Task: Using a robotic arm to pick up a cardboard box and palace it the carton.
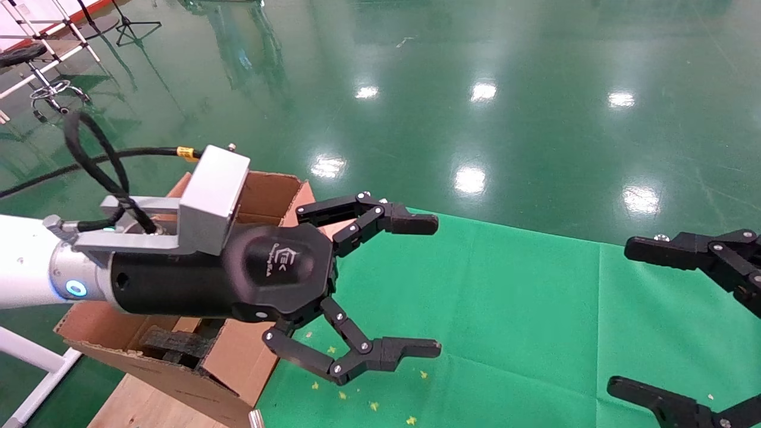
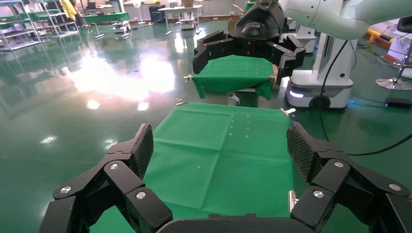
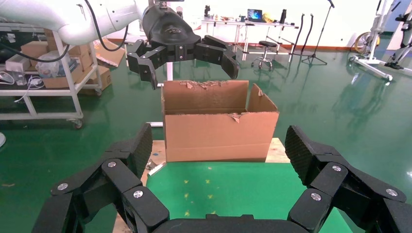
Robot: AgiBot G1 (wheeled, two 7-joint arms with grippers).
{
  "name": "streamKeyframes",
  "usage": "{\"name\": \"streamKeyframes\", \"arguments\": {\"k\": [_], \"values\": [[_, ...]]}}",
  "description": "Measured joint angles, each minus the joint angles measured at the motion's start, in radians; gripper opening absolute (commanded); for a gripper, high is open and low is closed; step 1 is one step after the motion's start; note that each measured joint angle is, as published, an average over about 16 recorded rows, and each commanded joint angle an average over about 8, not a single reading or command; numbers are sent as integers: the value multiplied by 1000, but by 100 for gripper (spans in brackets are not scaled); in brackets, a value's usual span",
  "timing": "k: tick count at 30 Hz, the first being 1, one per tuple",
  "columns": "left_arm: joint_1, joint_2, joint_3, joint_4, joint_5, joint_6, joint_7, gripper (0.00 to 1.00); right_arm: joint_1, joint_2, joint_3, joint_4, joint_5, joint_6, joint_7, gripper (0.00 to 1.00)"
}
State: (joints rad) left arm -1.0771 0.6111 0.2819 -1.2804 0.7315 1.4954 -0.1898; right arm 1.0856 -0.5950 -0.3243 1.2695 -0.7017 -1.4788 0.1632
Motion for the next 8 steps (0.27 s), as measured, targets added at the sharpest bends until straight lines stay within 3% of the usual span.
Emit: {"name": "streamKeyframes", "arguments": {"k": [8], "values": [[0,0,0,0,0,0,0,100,0,0,0,0,0,0,0,100]]}}
